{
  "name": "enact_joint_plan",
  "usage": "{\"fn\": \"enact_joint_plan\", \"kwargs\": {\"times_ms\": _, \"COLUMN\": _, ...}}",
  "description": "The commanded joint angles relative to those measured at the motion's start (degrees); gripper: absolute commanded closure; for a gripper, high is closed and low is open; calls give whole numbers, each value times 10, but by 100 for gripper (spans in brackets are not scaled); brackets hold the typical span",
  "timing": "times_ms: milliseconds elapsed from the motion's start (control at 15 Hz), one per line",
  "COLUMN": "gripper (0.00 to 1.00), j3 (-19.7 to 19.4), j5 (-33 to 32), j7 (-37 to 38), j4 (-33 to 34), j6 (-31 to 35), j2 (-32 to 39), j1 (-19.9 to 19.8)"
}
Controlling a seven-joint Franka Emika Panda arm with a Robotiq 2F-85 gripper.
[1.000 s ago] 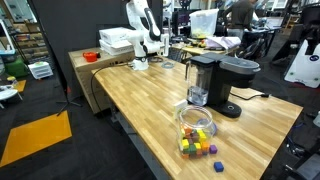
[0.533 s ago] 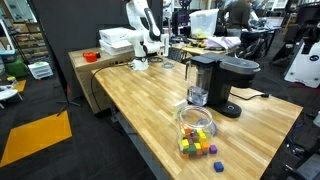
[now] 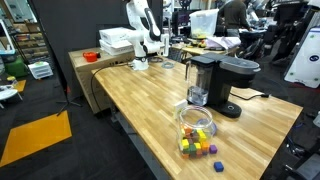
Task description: Move the blue masking tape forward
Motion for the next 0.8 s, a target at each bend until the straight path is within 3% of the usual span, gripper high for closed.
{"fn": "enact_joint_plan", "kwargs": {"times_ms": 0, "gripper": 0, "j3": 10, "j5": 0, "j7": 8, "j4": 2, "j6": 9, "j2": 3, "j1": 6}}
{"fn": "enact_joint_plan", "kwargs": {"times_ms": 733, "gripper": 0, "j3": 14, "j5": 24, "j7": 28, "j4": 2, "j6": 14, "j2": 10, "j1": 14}}
